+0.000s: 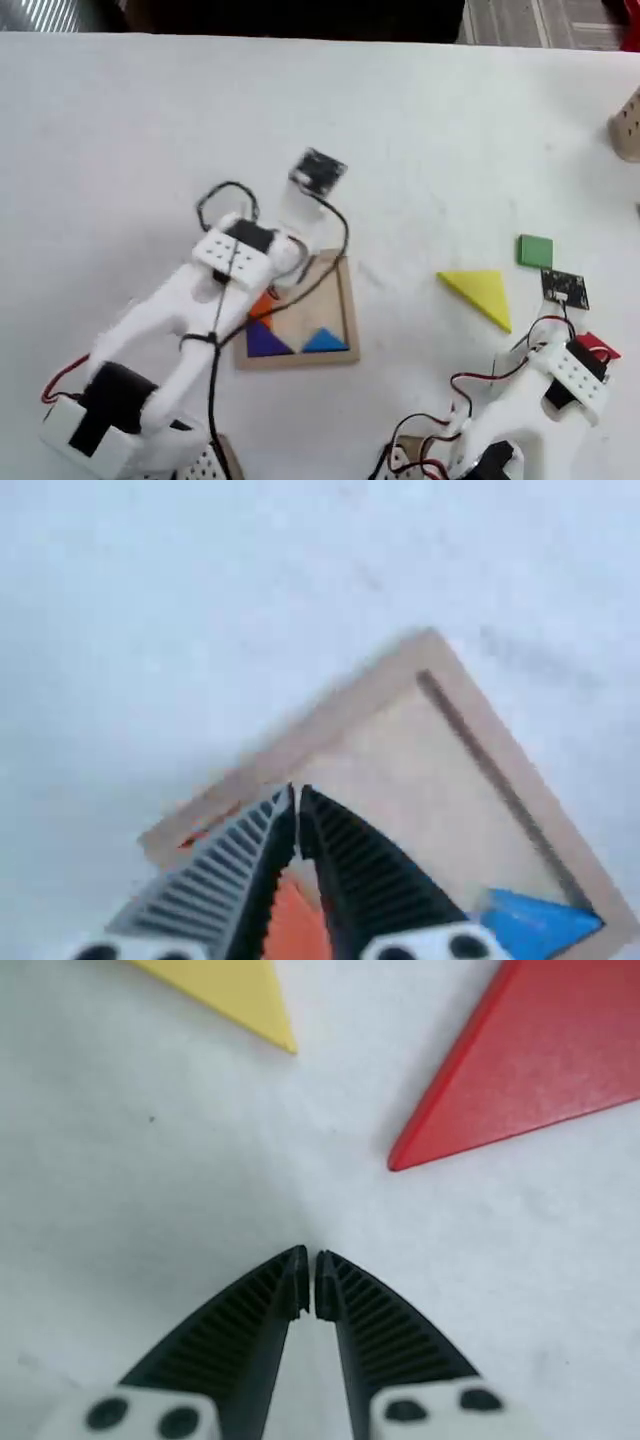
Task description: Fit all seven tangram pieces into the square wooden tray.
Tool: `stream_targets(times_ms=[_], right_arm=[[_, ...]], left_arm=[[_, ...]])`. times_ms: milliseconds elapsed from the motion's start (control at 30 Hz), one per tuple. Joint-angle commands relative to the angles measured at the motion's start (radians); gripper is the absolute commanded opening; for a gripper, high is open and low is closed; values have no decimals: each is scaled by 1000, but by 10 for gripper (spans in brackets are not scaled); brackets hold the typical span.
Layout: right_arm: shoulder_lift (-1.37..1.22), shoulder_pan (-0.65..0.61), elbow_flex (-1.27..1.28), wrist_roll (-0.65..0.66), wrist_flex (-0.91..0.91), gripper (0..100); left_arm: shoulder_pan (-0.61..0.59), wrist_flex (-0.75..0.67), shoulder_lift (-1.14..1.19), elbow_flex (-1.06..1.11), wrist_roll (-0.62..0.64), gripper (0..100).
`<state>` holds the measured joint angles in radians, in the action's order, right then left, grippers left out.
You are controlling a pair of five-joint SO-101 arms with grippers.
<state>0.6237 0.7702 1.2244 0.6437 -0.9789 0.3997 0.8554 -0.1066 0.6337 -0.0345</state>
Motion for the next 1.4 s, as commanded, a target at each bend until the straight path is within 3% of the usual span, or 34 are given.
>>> stream_targets(times_ms=[0, 300, 700, 967, 1200, 1367], right_arm=[[7, -10, -5, 14, 13, 18], [7, -8, -5, 14, 13, 18], [7, -10, -5, 14, 13, 18], [7, -10, -5, 14, 13, 18], [7, -10, -5, 14, 13, 18], [7, -10, -5, 14, 13, 18]], left_arm=[[-74, -55, 2, -51, 5, 34], [-73, -28, 252, -164, -54, 34], [-68, 71, 194, -118, -61, 31], [-10, -8, 2, 54, -61, 22], [-4, -117, -30, 61, -51, 23], [76, -153, -22, 34, 41, 23]])
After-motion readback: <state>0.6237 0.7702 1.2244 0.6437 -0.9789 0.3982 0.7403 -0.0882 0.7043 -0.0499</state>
